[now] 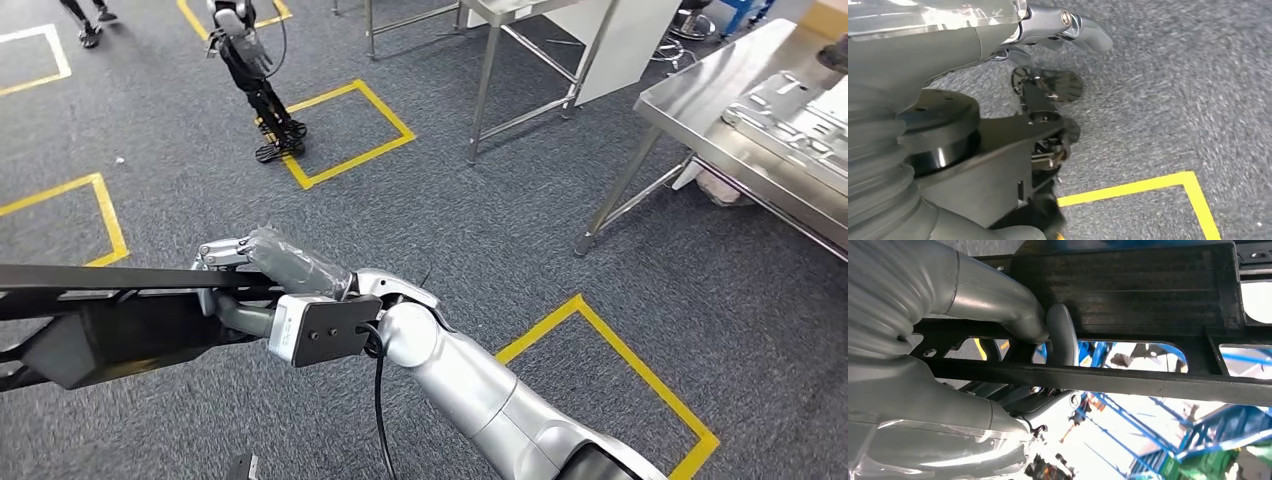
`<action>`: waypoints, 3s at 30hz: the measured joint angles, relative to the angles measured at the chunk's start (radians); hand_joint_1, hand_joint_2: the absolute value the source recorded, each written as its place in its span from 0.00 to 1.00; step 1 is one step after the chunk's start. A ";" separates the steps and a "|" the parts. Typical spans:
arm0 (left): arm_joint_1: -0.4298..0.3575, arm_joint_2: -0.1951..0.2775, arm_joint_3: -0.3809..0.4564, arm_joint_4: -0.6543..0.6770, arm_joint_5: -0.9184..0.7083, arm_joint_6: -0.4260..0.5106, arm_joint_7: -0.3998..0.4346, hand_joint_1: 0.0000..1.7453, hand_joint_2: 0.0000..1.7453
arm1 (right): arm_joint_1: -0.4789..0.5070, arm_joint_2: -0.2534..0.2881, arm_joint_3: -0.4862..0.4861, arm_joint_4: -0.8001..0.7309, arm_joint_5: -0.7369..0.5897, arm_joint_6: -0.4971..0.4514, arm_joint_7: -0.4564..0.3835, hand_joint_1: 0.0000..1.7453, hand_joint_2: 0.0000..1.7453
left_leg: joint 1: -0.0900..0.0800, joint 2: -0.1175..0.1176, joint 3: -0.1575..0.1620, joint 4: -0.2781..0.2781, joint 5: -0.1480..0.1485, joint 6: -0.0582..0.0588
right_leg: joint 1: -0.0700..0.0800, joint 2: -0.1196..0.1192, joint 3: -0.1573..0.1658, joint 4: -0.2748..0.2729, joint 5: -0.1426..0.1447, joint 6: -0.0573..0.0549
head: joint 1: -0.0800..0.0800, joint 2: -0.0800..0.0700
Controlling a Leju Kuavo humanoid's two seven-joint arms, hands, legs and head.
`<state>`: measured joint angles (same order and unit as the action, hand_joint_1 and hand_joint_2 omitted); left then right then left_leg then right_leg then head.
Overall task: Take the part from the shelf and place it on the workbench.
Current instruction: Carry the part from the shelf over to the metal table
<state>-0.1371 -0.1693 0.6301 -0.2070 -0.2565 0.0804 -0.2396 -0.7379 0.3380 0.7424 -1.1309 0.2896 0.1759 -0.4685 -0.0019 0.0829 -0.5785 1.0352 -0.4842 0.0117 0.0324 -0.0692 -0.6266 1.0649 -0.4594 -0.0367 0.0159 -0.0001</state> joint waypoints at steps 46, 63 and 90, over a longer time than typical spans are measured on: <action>-0.004 -0.007 -0.005 -0.003 -0.047 0.016 0.023 0.00 1.00 | 0.009 0.013 -0.007 0.019 0.018 0.002 -0.001 1.00 1.00 | 0.035 -0.134 -0.026 0.033 0.010 -0.053 | -0.022 0.172 0.015 -0.040 0.020 0.021 | -0.011 0.000; -0.013 -0.011 -0.007 -0.005 -0.048 0.024 0.030 0.00 1.00 | 0.004 0.005 -0.010 0.022 0.035 0.001 0.002 1.00 1.00 | 0.030 -0.035 0.011 -0.004 -0.012 -0.030 | -0.020 0.045 -0.017 -0.036 0.037 0.039 | 0.002 0.000; -0.011 -0.011 -0.004 -0.005 -0.045 0.016 0.020 0.00 1.00 | -0.004 0.010 0.014 0.022 0.066 0.020 0.032 1.00 1.00 | 0.031 -0.077 -0.019 0.000 0.014 -0.007 | -0.036 0.073 -0.066 0.091 -0.009 0.060 | 0.006 0.000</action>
<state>-0.1484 -0.1801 0.6256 -0.2125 -0.3010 0.0961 -0.2193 -0.7423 0.3481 0.7568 -1.1086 0.3558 0.1957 -0.4368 0.0291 0.0055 -0.5977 1.0352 -0.4700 0.0043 -0.0040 0.0039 -0.6930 1.1559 -0.4686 0.0229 0.0224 -0.0002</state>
